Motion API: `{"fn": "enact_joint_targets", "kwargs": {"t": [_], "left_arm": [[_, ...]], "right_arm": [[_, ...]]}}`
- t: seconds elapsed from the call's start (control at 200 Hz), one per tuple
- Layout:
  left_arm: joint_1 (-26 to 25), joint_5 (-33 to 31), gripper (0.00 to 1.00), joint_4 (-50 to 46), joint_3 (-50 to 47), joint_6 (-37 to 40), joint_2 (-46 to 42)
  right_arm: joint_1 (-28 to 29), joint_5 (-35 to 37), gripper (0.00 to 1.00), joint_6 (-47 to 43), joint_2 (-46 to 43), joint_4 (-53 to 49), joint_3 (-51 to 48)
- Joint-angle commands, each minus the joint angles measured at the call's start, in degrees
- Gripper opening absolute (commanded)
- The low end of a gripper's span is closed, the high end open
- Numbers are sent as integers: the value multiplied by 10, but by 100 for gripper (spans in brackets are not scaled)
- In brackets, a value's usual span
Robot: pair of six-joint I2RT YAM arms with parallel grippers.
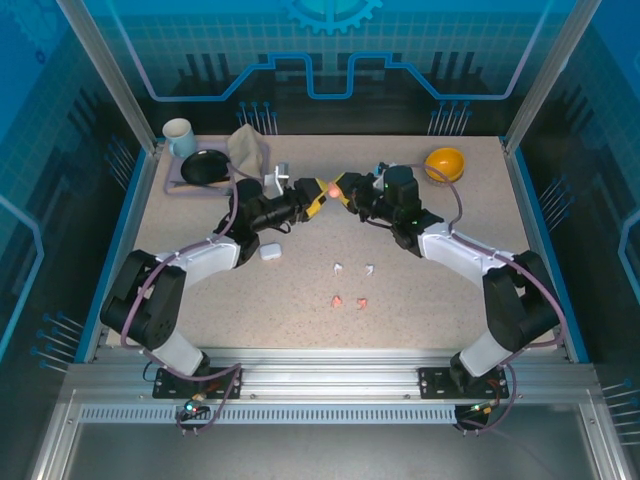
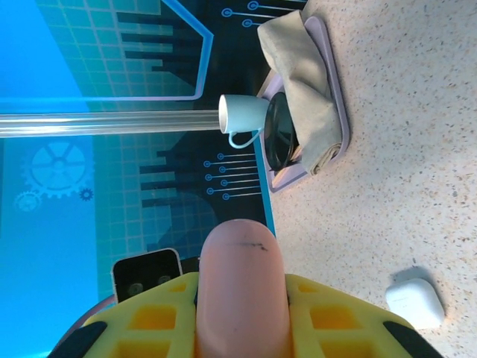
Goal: Insert the wireless bluetooth earbuds into the charging case
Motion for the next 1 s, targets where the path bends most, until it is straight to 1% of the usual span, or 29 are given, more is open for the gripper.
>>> {"fn": "enact_joint_targets", "kwargs": {"t": [0.0,0.2,0.615,0.725,0.84,0.995], "left_arm": [[-6,-19,53,57,-11,-24,11],[-7,-25,49,67,-7,-33,20],[-7,-35,35,60,1,-34,29],[-7,-32,30,52,8,-32,29],[-7,-30,22,40,12,-28,23],[-7,-29,17,20,12,-20,14]], "right_arm": [[10,-2,15,14,10,41,-4],[19,-6,15,11,16,44,2],[29,-15,15,4,15,45,0],[30,-15,15,-6,8,35,-2],[29,-11,17,-18,1,23,-3],[23,-8,20,-25,-3,14,1]]}}
